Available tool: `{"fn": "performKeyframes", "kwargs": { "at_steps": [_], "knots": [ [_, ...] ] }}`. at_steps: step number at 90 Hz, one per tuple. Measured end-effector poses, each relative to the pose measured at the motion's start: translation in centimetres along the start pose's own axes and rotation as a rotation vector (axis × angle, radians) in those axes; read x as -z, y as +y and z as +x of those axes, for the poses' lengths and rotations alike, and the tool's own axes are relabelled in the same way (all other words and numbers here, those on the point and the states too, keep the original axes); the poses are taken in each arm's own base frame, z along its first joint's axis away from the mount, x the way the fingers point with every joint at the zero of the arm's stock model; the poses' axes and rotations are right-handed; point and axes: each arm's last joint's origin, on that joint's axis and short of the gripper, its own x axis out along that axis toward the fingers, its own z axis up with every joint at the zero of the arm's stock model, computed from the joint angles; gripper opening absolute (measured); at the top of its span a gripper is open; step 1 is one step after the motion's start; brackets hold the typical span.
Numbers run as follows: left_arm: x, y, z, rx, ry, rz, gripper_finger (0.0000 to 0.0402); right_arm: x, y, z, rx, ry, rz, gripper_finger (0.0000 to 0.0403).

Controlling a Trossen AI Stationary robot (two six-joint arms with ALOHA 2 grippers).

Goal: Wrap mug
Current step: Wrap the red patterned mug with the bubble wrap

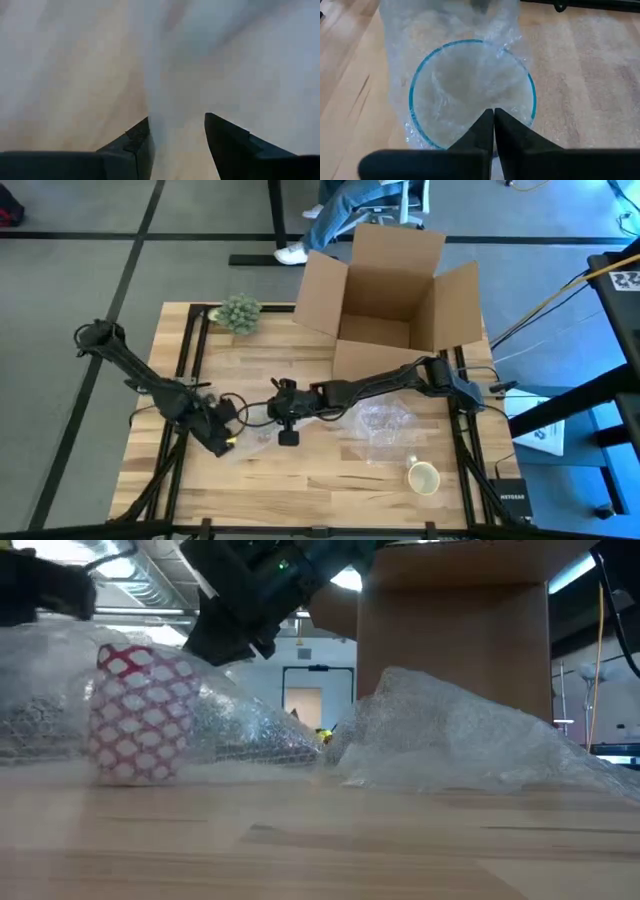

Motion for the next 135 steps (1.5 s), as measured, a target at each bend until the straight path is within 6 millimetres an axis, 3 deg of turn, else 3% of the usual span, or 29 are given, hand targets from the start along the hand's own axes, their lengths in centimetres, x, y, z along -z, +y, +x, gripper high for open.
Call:
{"fn": "performKeyframes", "kwargs": {
  "at_steps": [18,39,57,88,110,121,135],
  "knots": [
    [-2.1,-0.4,0.3,0.0,-0.22,-0.021,0.0146,0.5,0.0,0.4,-0.003,0.021,-0.001,0.0],
    [-2.6,0.0,0.5,0.023,-0.163,-0.037,0.0146,0.4,0.1,0.3,-0.003,0.014,-0.001,0.0001],
    [-3.7,-0.7,-1.5,0.124,-0.15,-0.076,0.0146,0.2,0.1,0.2,-0.004,0.008,-0.002,0.0],
    [-4.5,-0.2,-1.5,0.057,-0.215,-0.08,0.0146,-0.6,1.1,0.0,-0.029,-0.072,-0.01,0.0],
    [-4.1,-0.7,1.2,-0.059,-0.165,-0.043,0.0146,-0.5,1.0,-0.1,-0.034,-0.058,-0.005,0.0],
    [-3.8,-1.0,2.6,-0.118,-0.14,-0.02,0.0146,-1.2,0.9,-1.7,-0.033,-0.045,-0.007,0.0],
    [-3.8,-1.0,2.9,-0.131,-0.135,-0.017,0.0146,-2.8,0.8,-4.1,-0.031,0.003,-0.016,0.0001]
  ]
}}
